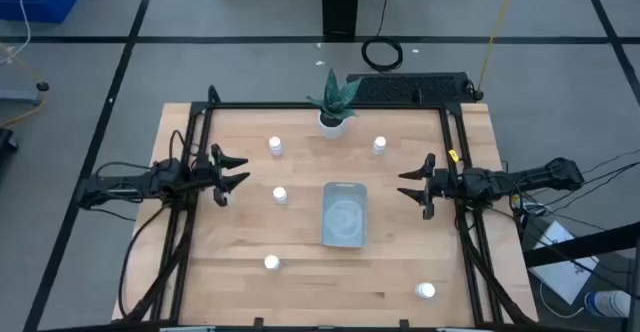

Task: Pick and place pill bottles into a basket

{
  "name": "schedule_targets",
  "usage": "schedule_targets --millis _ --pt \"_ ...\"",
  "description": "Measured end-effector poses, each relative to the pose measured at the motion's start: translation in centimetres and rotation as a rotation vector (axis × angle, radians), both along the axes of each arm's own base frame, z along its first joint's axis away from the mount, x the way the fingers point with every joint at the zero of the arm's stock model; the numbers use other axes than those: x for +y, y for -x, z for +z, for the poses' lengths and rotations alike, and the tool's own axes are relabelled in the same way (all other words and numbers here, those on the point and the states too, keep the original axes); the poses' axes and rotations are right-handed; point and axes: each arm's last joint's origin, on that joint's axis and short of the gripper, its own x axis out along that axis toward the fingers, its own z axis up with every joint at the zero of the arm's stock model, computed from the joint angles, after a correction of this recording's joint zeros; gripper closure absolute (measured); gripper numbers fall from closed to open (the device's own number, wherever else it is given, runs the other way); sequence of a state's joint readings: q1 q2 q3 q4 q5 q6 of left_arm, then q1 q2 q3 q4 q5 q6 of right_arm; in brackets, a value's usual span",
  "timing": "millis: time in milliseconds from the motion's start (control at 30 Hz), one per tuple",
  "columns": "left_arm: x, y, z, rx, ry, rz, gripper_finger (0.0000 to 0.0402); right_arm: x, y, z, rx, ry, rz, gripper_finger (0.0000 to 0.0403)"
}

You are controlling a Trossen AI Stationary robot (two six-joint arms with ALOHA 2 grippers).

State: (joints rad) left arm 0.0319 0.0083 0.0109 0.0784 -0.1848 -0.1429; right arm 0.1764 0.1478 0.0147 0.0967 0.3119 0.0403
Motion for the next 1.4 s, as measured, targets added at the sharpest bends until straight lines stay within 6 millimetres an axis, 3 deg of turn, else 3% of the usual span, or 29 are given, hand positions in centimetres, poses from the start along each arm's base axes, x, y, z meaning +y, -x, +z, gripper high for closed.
schedule_targets --millis 367,500,633,767,900,1067,1133,1267,1400 --pt "0.0 0.0 0.0 -0.004 0.017 -0.001 0.0190 0.0 0.0 0.0 -0.009 -0.023 0.000 0.0222" --pt "0.1 0.1 0.4 -0.061 0.074 0.017 0.0190 0.0 0.0 0.8 -0.106 -0.169 -0.001 0.0222" --pt "0.2 0.4 1.8 -0.260 0.275 0.013 0.0190 -0.1 0.1 2.0 -0.239 -0.285 -0.017 0.0222" --pt "0.2 0.7 2.7 -0.374 0.322 0.003 0.0190 -0.1 0.3 2.9 -0.343 -0.359 0.001 0.0222" --pt "0.2 0.8 3.1 -0.431 0.379 -0.036 0.0190 -0.2 0.5 3.6 -0.435 -0.461 0.014 0.0222" --pt "0.1 0.8 3.1 -0.453 0.480 -0.065 0.0190 -0.6 0.5 3.7 -0.488 -0.620 -0.110 0.0222" --pt "0.1 0.7 3.1 -0.440 0.452 -0.057 0.0190 -0.7 0.3 3.6 -0.476 -0.624 -0.159 0.0222" --pt "0.0 0.5 2.5 -0.319 0.238 -0.057 0.0190 -0.8 0.6 6.4 -0.612 -0.621 -0.175 0.0222" --pt "0.0 0.3 2.0 -0.237 0.140 -0.032 0.0190 -0.8 0.6 7.2 -0.683 -0.609 -0.151 0.0222"
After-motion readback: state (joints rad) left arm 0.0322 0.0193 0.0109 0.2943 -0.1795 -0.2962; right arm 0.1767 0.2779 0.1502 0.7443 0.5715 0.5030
